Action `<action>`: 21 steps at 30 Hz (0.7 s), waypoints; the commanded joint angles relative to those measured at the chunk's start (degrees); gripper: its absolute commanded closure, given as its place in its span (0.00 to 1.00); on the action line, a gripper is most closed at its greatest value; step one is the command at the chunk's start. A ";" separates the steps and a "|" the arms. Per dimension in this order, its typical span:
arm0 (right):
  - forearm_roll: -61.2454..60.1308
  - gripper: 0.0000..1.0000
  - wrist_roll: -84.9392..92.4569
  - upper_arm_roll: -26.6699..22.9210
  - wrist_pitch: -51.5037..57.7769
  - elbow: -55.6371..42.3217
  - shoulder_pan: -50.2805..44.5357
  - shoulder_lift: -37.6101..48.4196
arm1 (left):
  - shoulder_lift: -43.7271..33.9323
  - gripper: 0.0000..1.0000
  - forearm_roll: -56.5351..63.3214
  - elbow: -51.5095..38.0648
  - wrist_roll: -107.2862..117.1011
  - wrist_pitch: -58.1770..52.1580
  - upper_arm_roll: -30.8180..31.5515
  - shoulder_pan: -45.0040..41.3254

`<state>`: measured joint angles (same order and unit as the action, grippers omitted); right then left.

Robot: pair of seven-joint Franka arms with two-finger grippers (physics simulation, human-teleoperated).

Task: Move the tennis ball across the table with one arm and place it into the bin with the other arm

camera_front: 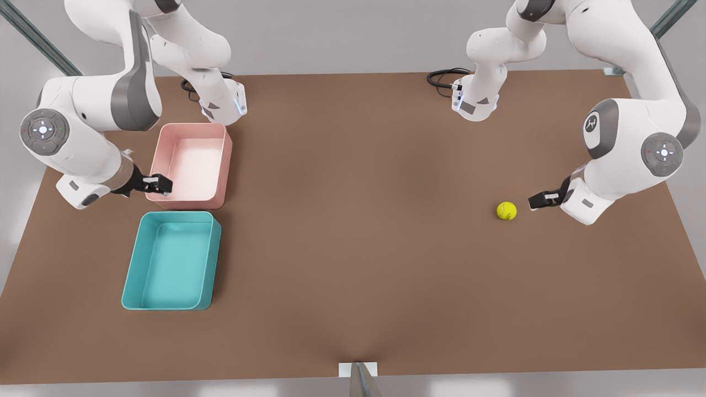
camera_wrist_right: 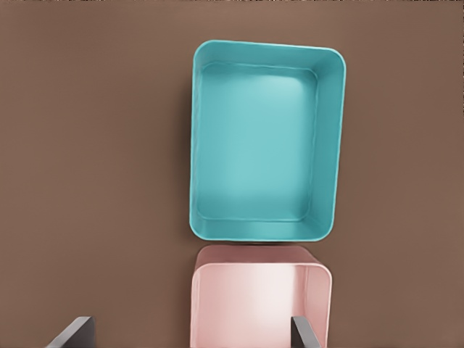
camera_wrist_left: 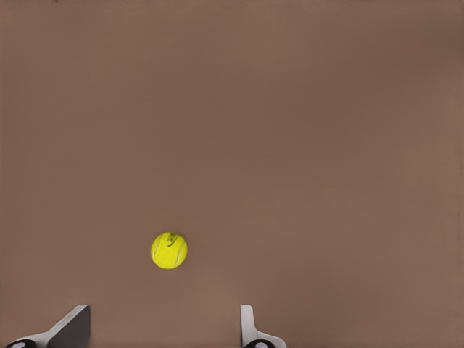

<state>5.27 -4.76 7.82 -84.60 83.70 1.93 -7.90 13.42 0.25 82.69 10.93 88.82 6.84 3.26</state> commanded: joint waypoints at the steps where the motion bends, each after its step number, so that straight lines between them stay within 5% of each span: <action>1: 0.10 0.00 0.10 -0.09 -1.71 0.06 -0.26 0.07 | -0.06 0.00 -0.07 0.10 2.26 0.13 -0.08 -0.01; 3: 0.18 0.00 -0.25 -0.09 -1.36 -0.02 -0.26 -0.28 | -0.15 0.00 0.37 1.07 -1.07 -0.49 -0.95 -0.01; 4: 0.01 0.00 -0.08 -0.18 -0.13 -0.37 -0.17 -1.77 | 0.03 0.11 0.37 1.77 -6.43 0.04 -1.48 -0.01; 5: -0.34 0.00 -0.25 -0.09 0.05 -0.29 -0.17 -3.53 | -0.06 0.64 0.28 3.97 -14.44 0.57 -3.23 -0.01; 6: -0.61 0.00 -0.07 -0.09 -0.30 -0.38 -0.17 -3.97 | 0.03 0.79 0.46 6.60 -16.63 1.88 -4.73 -0.01; 10: -1.31 0.00 -0.08 -0.09 -1.18 0.42 0.62 -4.59 | 1.61 0.75 7.93 19.08 -70.69 25.79 -10.01 0.61; 15: -1.84 0.00 0.72 -0.09 -1.62 0.77 0.62 -4.59 | 5.56 0.79 13.29 22.78 -110.93 30.53 -9.66 2.28; 21: -3.07 0.00 0.63 -0.09 -2.06 0.77 0.71 -4.76 | 7.15 0.79 11.97 30.60 -128.51 35.90 -2.98 9.75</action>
<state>2.84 -4.49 7.72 -86.31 84.48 2.63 -12.70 20.56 11.48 112.84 -47.23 118.36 3.56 12.66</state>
